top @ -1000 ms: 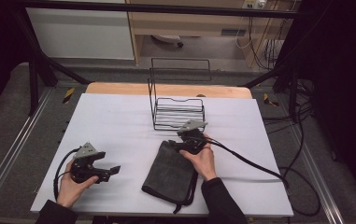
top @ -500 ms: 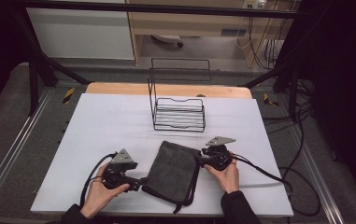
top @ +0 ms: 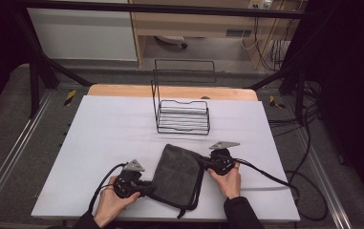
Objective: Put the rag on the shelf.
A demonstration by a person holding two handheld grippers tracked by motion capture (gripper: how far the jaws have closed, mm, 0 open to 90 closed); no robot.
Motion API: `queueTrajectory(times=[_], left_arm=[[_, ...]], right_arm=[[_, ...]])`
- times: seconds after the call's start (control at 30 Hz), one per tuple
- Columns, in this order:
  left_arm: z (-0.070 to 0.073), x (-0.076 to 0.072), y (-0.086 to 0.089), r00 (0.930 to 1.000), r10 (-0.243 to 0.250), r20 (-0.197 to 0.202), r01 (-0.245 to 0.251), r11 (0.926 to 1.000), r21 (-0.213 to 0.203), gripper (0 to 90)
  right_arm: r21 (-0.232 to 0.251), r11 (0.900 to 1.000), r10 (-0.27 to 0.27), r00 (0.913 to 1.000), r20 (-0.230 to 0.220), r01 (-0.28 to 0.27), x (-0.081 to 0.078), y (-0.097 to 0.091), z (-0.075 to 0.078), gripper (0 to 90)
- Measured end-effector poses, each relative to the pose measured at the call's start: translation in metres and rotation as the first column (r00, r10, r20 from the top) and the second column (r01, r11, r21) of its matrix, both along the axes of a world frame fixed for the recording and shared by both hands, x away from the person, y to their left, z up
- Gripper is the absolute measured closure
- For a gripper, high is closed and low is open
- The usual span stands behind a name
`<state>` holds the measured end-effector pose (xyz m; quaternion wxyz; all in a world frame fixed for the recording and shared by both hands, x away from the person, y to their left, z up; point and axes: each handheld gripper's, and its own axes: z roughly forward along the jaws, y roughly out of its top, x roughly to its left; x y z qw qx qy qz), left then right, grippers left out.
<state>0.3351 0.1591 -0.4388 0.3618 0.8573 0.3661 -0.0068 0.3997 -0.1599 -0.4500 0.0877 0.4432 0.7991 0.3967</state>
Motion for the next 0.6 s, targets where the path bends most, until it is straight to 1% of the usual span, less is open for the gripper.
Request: queueTrajectory(times=[0.07, 0.1, 0.13, 0.17, 0.23, 0.27, 0.3, 0.33, 0.37, 0.43, 0.5, 0.57, 0.6], left_arm=[[0.001, -0.002, -0.001, 1.0, 0.004, 0.006, -0.004, 1.0, 0.003, 81.5], [0.001, -0.004, -0.001, 1.0, 0.005, 0.007, -0.005, 1.0, 0.005, 81.5], [0.002, -0.005, -0.001, 1.0, 0.006, 0.004, -0.006, 1.0, 0.006, 83.3], [0.002, -0.006, -0.001, 1.0, 0.007, 0.001, -0.007, 1.0, 0.006, 83.3], [0.003, -0.01, 0.0, 0.9999, 0.009, -0.007, -0.009, 1.0, 0.005, 84.0], [0.004, -0.012, 0.0, 0.9999, 0.01, -0.01, -0.01, 0.9999, 0.006, 84.0], [0.004, -0.015, 0.001, 0.9999, 0.01, -0.01, -0.01, 0.9999, 0.007, 84.0], [0.004, -0.018, 0.002, 0.9999, 0.014, -0.006, -0.014, 0.9999, 0.002, 83.3], [0.004, -0.02, 0.003, 0.9998, 0.017, -0.004, -0.017, 0.9998, 0.004, 82.7], [0.004, -0.022, 0.005, 0.9997, 0.024, 0.009, -0.024, 0.9997, 0.003, 81.7], [0.004, -0.022, 0.006, 0.9996, 0.024, 0.017, -0.024, 0.9997, 0.006, 78.6], [0.004, -0.021, 0.006, 0.9995, 0.019, 0.025, -0.019, 0.9997, 0.012, 75.3], [0.005, -0.02, 0.006, 0.9993, 0.018, 0.034, -0.019, 0.9997, 0.014, 68.7]], right_arm=[[0.006, 1.0, 0.006, 0.9999, 0.009, -0.006, 0.002, 0.0, 0.0, 80.5], [0.006, 1.0, 0.006, 0.9999, 0.009, -0.006, 0.002, 0.0, 0.0, 80.5], [0.02, 0.9997, 0.015, 0.9996, 0.022, -0.016, 0.006, 0.002, -0.001, 80.9], [0.02, 0.9997, 0.015, 0.9996, 0.022, -0.016, 0.006, 0.002, -0.001, 80.9], [0.014, 0.9988, 0.047, 0.9976, 0.052, -0.048, 0.013, 0.01, -0.001, 80.9], [0.014, 0.9988, 0.047, 0.9976, 0.052, -0.048, 0.013, 0.01, -0.001, 80.9], [0.006, 0.9981, 0.061, 0.9961, 0.063, -0.062, 0.015, 0.014, 0.0, 80.9], [-0.004, 0.9964, 0.085, 0.9932, 0.08, -0.085, 0.018, 0.023, 0.001, 80.7], [-0.007, 0.9955, 0.095, 0.9918, 0.086, -0.095, 0.02, 0.027, 0.001, 80.5], [-0.009, 0.9954, 0.096, 0.9919, 0.084, -0.096, 0.021, 0.029, 0.0, 80.2], [-0.007, 0.9957, 0.093, 0.9925, 0.079, -0.093, 0.022, 0.028, 0.0, 78.9], [-0.015, 0.9958, 0.091, 0.991, 0.097, -0.09, 0.02, 0.027, 0.001, 73.4], [-0.007, 0.9961, 0.089, 0.9893, 0.116, -0.088, 0.018, 0.024, 0.004, 68.1]])
